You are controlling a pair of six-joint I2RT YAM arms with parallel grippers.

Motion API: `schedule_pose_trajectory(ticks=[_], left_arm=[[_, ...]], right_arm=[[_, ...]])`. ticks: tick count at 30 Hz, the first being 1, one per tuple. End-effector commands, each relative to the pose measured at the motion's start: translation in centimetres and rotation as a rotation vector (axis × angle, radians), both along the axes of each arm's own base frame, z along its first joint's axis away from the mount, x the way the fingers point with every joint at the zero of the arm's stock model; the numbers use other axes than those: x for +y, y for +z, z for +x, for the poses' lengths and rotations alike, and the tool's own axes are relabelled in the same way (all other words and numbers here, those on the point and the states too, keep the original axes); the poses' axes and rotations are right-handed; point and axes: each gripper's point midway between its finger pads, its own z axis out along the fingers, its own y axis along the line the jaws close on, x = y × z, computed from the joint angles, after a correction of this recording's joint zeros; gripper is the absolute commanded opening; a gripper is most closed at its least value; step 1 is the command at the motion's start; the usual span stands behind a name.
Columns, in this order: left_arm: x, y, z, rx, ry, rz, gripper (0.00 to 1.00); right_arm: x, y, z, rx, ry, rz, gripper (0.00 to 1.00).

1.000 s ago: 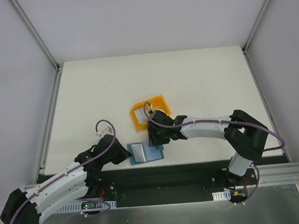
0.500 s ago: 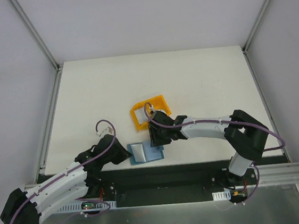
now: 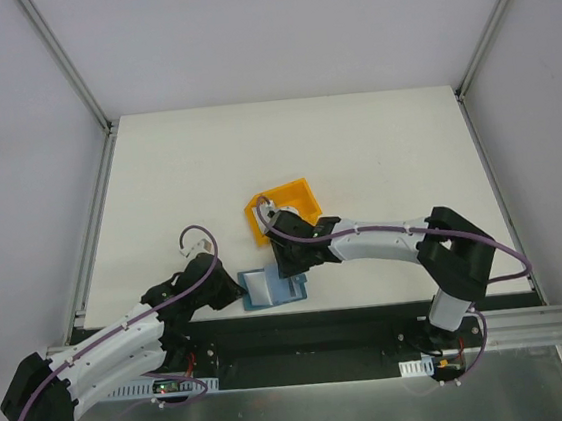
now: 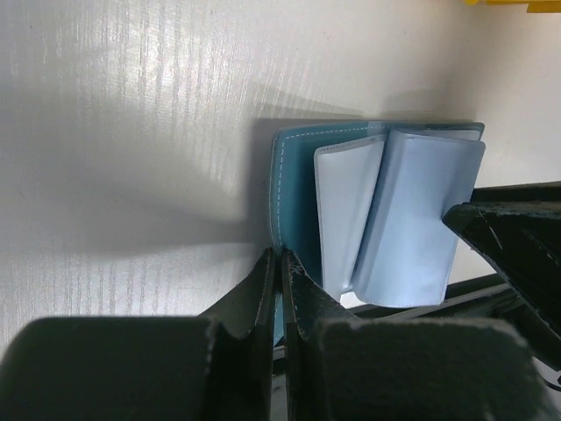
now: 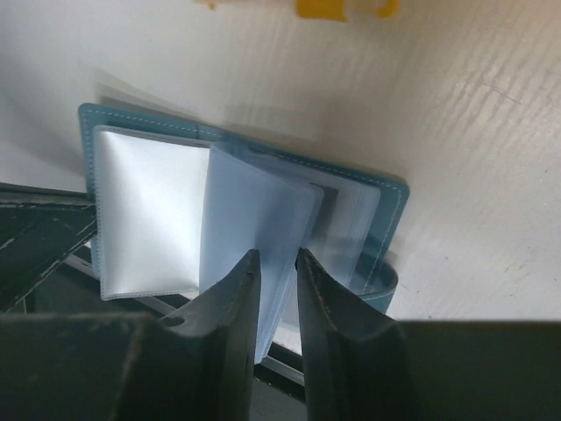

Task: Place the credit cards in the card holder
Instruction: Turn over the card slot in the card holder.

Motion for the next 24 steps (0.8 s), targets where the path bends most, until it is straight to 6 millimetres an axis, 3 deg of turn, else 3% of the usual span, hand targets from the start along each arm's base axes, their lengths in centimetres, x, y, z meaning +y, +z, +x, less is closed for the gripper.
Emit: schedule_pose_trajectory(ticks=[1,8,17,20,24], left_arm=[[0.5,-0.3,0.1,-0.001,0.015,0.024,0.0],[0.4,-0.3,0.2,-0.003,0.016,0.02,0.0],[0.6,-1.1,0.0,0.02,0.043,0.018,0.0],[0.6,-1.3,0.0,0.025,0.062,0.003,0.0],[0.7,-1.4,0.0,0.025,0.085,-0.009,0.0]], right_arm=[[1.0,1.9,0.2,-0.069,0.041,-0.028,0.22],[3.6,3.8,-0.4,-0.068,0.101,0.061,0.17],[9.5,5.2,-2.5,0.079,0.232,0.331,0.31],[9.7,6.3,-2.2,0.061,0.238,0.368,0.37],[8.3,7.8,-0.9,0.015,0.217,0.398,0.4]])
